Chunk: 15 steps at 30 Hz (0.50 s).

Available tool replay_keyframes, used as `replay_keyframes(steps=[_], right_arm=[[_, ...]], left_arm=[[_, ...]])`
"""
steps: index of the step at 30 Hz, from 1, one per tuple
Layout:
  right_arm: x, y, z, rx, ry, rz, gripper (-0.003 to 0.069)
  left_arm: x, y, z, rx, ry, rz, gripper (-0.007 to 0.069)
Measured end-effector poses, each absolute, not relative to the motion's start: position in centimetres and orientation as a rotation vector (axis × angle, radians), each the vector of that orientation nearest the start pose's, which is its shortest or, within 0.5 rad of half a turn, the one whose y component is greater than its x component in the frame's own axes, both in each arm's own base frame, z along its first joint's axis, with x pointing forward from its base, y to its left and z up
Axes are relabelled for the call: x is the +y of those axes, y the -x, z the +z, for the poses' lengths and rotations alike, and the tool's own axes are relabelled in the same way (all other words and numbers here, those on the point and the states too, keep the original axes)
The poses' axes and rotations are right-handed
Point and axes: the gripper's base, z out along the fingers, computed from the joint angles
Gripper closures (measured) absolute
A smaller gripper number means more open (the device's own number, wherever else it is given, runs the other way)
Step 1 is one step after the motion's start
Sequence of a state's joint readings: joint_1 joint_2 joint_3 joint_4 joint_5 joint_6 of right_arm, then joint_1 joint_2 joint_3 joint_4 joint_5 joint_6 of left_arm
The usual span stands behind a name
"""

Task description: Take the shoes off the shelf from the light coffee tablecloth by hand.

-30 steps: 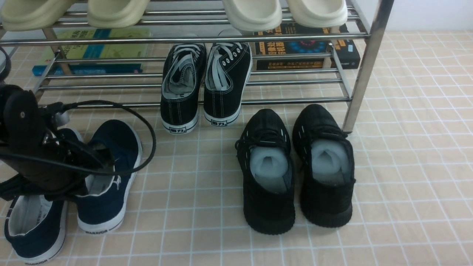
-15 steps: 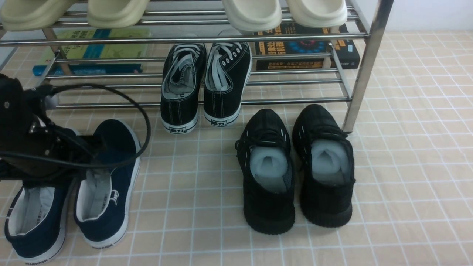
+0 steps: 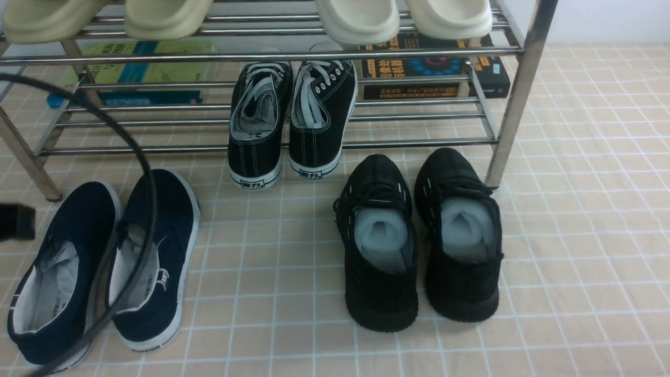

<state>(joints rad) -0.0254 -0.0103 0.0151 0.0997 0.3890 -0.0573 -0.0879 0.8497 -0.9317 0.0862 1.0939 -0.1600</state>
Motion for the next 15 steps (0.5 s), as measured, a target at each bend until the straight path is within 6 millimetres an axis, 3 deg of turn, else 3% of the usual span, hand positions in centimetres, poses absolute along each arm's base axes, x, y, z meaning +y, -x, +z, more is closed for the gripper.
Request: replay_keyframes(steps=[1, 7, 12, 15], right_arm=[[0.2, -5.2, 17.4, 1.875, -0.031, 0.042, 0.0420], [0.2, -5.2, 17.4, 1.875, -0.031, 0.042, 0.0420], [0.2, -5.2, 17.4, 1.875, -0.031, 0.042, 0.0420], [0.2, -5.2, 17.4, 1.875, -0.031, 0.042, 0.0420]], left_arm=[[-0.6, -13.7, 35.2, 2.478, 0.068, 0.000, 0.0617], [-1.5, -9.4, 30.8, 2.300, 0.073, -0.233, 0.0623], [-1.6, -8.5, 28.4, 2.121, 0.105, -0.290, 0.0623], [-1.5, -8.4, 27.4, 2.098, 0.110, -0.287, 0.0622]])
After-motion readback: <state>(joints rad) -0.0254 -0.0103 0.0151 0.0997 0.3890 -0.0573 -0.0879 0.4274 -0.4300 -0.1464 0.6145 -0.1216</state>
